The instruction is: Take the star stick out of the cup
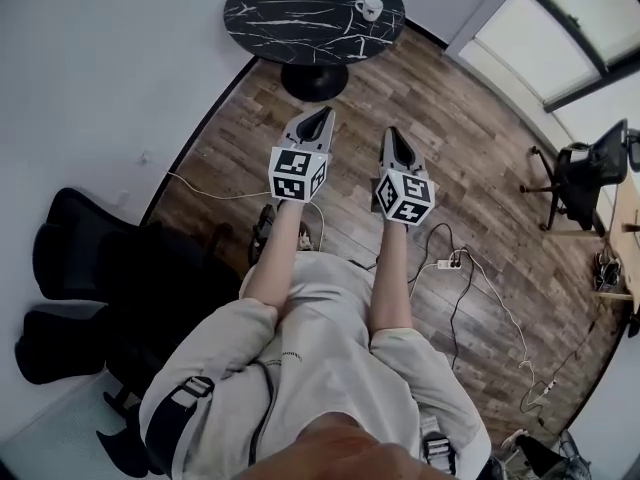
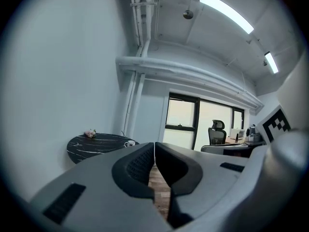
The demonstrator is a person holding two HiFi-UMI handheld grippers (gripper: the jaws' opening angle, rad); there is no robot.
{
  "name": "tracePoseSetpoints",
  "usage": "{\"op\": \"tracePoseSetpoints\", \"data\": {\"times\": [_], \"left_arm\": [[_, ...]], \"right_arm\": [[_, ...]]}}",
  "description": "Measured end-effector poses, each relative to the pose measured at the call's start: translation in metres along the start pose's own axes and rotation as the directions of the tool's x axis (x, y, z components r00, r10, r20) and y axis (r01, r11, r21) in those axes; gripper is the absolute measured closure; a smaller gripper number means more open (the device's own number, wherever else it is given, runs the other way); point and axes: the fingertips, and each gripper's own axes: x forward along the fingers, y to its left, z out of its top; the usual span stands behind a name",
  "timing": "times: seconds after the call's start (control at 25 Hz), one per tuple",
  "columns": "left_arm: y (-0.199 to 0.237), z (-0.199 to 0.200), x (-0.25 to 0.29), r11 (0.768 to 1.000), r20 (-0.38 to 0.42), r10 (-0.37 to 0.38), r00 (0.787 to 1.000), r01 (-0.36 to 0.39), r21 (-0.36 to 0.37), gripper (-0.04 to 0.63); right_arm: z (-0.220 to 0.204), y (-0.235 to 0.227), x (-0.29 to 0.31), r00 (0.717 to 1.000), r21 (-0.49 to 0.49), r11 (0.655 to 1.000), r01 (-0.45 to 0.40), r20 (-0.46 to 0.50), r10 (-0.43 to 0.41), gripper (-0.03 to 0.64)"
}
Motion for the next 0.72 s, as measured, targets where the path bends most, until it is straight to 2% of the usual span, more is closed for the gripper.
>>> {"op": "tracePoseSetpoints", "data": {"times": [0.2, 0.32, 0.6, 0.72], "left_arm": [[0.043, -0.009, -0.002, 0.999, -0.001, -0.007, 1.0, 0.007, -0.04, 0.571], [0.058, -0.01, -0.004, 0.999, -0.002, -0.027, 1.0, 0.027, -0.042, 0.571], [0.085, -0.011, 0.004, 0.997, 0.008, -0.046, 0.999, 0.046, -0.06, 0.571], [0.096, -0.012, 0.011, 0.997, 0.014, -0.051, 0.999, 0.052, -0.063, 0.571]], "right_arm": [[-0.007, 0.031, 0.02, 0.998, 0.008, 0.999, -0.043, 0.039, 0.042, 0.575], [-0.01, 0.046, 0.032, 0.996, 0.056, 0.995, -0.083, 0.043, 0.08, 0.575], [-0.012, 0.041, 0.053, 0.999, 0.091, 0.996, -0.005, 0.055, 0.0, 0.575], [-0.015, 0.041, 0.065, 0.998, 0.093, 0.996, -0.008, 0.058, 0.002, 0.581]]}}
